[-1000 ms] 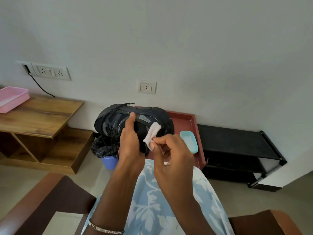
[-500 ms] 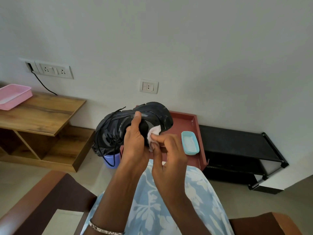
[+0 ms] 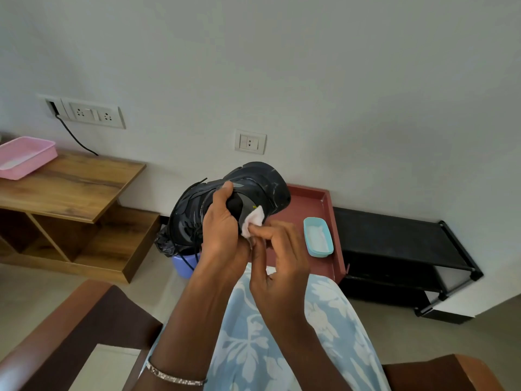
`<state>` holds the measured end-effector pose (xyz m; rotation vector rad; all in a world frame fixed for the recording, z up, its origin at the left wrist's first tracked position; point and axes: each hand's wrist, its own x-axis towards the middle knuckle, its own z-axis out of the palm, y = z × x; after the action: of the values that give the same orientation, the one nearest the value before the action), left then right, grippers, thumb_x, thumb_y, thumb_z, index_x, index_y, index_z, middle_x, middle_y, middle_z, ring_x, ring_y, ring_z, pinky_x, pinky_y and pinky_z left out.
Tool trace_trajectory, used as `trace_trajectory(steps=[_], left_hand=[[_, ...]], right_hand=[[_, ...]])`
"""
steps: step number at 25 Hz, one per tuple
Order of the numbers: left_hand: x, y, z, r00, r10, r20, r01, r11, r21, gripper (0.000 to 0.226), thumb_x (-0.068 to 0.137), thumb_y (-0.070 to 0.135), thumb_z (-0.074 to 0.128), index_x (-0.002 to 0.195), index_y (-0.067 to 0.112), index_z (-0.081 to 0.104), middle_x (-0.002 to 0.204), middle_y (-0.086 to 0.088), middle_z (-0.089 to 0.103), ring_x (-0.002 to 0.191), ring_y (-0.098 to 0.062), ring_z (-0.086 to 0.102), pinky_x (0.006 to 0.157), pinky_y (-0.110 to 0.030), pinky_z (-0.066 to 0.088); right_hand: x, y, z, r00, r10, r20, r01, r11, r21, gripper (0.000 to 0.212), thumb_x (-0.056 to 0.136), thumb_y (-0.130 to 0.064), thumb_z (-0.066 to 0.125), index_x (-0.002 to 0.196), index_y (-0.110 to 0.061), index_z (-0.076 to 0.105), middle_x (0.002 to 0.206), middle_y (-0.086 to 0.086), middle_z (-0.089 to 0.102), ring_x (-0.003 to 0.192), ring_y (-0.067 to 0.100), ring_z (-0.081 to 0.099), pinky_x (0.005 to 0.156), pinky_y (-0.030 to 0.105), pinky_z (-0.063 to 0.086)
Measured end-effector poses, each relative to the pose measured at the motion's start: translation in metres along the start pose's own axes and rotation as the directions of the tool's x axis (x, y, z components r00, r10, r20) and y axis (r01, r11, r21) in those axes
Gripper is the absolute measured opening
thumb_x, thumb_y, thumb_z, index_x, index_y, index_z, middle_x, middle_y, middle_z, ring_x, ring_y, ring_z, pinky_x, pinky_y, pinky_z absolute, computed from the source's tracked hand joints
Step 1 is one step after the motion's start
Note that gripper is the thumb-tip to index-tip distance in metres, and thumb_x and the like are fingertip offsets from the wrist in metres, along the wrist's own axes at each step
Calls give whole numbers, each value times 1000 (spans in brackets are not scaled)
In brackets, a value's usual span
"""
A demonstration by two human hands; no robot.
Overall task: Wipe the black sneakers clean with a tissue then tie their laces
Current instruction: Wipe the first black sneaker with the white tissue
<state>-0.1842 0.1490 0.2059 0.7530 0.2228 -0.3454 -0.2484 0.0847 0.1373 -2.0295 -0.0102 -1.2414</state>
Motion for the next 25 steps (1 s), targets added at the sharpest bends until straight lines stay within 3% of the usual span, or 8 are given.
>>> trace_trajectory(steps=[3,8,12,14,17,21,25], left_hand=[[1,-3,-2,1000,-15,20,14,999,45,34,94,42,58,94,9,69,98,-14,68,82,-29,63,77,-42,55],[-1,-11,-8,998,-42,41,39,996,80,66,90,62,57,122,7,68,121,-17,71,111,-27,69,106,-46,50],[12,-10,-18,992,-103,78,101,994,32,91,70,76,68,129,7,65,132,-17,61,123,-36,60,108,-61,42],[14,-13,-21,990,-117,76,114,993,41,90,65,72,75,124,5,68,133,-19,58,125,-40,57,109,-61,40],[11,-21,-20,994,-76,75,69,992,102,78,70,62,76,128,10,66,128,-17,67,120,-33,64,109,-52,45],[10,-26,-21,997,-20,77,6,984,176,62,87,55,64,123,5,66,113,-14,70,107,-28,68,84,-42,57],[12,-31,-21,999,14,46,-23,978,207,80,64,61,77,127,15,61,127,-14,67,118,-32,65,103,-58,48]], right_hand=[[7,-3,-2,999,41,-8,-41,999,9,9,89,-4,71,98,-5,71,99,5,68,93,9,62,82,8,48],[29,-14,-2,1000,6,0,-6,1000,20,20,97,-18,59,105,-5,72,106,6,68,100,14,64,93,14,50],[6,1,-3,999,10,47,-12,999,42,5,93,-4,64,95,-5,68,97,4,64,92,9,60,79,9,48],[10,11,-5,998,57,-1,-57,998,28,13,89,4,68,96,-7,67,97,2,64,92,8,60,75,12,51],[35,11,-6,997,58,-44,-57,998,17,14,92,0,66,103,-7,71,102,3,66,96,13,62,78,22,56],[45,5,-8,995,-22,102,30,997,-78,21,94,-6,64,111,-13,74,106,2,64,99,14,59,85,13,50],[66,15,-21,996,8,85,11,976,-218,27,97,-17,50,106,-10,75,101,5,64,94,20,59,83,2,38]])
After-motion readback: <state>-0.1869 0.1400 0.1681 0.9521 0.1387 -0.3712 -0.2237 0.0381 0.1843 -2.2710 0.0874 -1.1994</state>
